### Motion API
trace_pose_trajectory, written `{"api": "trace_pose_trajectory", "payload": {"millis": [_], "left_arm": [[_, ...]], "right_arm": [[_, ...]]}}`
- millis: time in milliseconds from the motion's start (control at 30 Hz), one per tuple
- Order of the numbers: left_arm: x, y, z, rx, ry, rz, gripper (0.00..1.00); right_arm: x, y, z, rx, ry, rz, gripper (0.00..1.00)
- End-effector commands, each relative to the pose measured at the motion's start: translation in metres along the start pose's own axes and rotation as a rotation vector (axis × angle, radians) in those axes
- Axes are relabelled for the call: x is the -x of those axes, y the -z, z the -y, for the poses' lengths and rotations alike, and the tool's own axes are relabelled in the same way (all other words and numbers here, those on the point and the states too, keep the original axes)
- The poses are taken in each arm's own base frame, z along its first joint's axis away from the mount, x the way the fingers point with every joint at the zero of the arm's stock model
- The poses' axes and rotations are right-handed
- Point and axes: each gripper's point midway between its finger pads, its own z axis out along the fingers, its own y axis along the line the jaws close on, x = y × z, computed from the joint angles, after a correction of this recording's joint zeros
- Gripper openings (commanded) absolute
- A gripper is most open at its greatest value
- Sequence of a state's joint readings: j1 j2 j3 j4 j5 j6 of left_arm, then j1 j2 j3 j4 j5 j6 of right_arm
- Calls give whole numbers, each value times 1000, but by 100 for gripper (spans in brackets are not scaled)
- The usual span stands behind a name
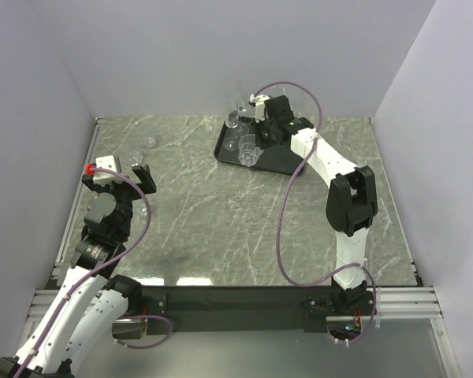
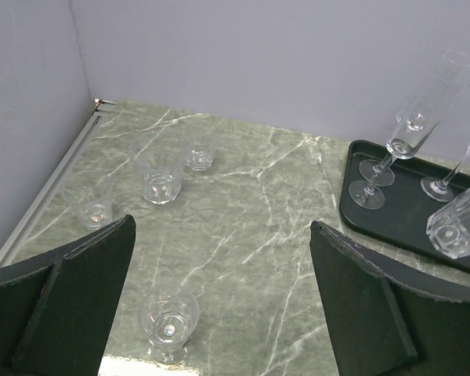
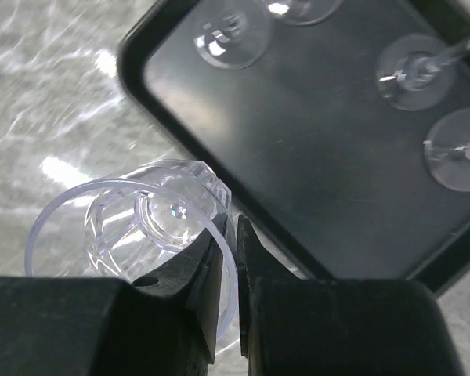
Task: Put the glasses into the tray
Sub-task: Place the glass into the tray
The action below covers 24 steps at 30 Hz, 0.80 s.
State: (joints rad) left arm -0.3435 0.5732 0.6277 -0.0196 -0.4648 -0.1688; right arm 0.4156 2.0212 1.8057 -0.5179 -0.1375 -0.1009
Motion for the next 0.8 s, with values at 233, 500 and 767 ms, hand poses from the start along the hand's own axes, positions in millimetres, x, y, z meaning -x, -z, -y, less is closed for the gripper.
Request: {"api": "trace_pose_trajectory", "payload": {"millis": [233, 500, 767], "left_arm": [[6, -3, 2, -7, -6, 24, 99], [4, -4, 2, -6, -12, 19, 99], [3, -5, 2, -9, -13, 17, 99]], "right_arm": [[37, -16, 48, -168, -51, 119, 0], [36, -49, 58, -198, -40, 104, 2], [33, -64, 65, -219, -27, 95, 13]]}}
